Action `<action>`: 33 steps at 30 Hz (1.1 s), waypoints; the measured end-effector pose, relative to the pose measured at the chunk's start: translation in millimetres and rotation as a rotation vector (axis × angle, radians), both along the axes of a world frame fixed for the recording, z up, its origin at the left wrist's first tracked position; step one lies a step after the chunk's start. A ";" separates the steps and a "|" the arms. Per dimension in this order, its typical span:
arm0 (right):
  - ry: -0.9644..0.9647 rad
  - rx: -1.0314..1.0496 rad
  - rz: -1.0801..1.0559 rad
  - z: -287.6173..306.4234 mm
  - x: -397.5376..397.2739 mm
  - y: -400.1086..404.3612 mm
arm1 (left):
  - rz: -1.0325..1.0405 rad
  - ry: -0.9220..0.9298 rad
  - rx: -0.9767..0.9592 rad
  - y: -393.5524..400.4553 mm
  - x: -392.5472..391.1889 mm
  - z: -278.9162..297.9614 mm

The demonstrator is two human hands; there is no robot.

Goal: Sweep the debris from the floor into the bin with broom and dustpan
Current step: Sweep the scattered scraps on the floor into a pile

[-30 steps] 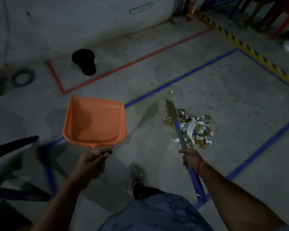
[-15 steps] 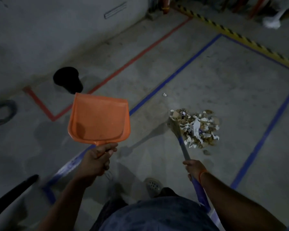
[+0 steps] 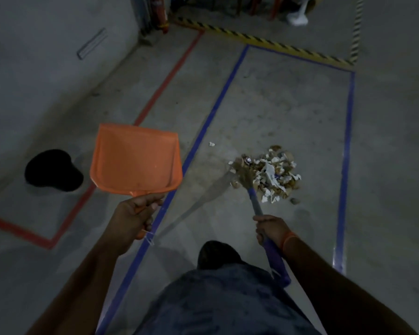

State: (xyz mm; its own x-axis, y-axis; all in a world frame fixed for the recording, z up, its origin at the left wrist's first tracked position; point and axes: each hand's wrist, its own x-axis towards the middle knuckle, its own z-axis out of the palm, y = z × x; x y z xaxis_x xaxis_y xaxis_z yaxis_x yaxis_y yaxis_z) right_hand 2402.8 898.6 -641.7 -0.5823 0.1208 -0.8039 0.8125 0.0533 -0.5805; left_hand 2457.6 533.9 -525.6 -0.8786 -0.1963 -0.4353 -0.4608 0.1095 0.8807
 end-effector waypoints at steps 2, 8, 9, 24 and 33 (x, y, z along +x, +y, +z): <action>0.011 -0.080 -0.112 12.1 -8.0 -22.1 | -0.004 -0.004 0.036 -10.1 -13.0 1.1; 0.049 -0.193 -0.270 19.2 -58.9 -83.9 | -0.059 -0.077 0.039 -46.0 -71.0 -13.1; 0.052 -0.202 -0.293 16.0 -72.8 -94.7 | -0.067 -0.079 0.034 -52.0 -84.4 -15.4; 0.006 -0.216 -0.277 -33.0 -310.0 -240.7 | -0.108 -0.137 0.028 -124.6 -289.5 -22.1; -0.143 -0.151 -0.159 -74.7 -354.4 -255.5 | -0.131 -0.161 0.019 -165.6 -312.7 -27.2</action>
State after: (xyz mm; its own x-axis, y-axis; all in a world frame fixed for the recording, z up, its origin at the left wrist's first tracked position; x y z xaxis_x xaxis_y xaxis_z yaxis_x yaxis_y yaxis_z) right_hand 2048.4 643.2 -716.4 -0.4451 0.0743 -0.8924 0.8779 -0.1605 -0.4512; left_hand 2144.9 368.3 -552.8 -0.8148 -0.0758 -0.5747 -0.5788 0.1616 0.7993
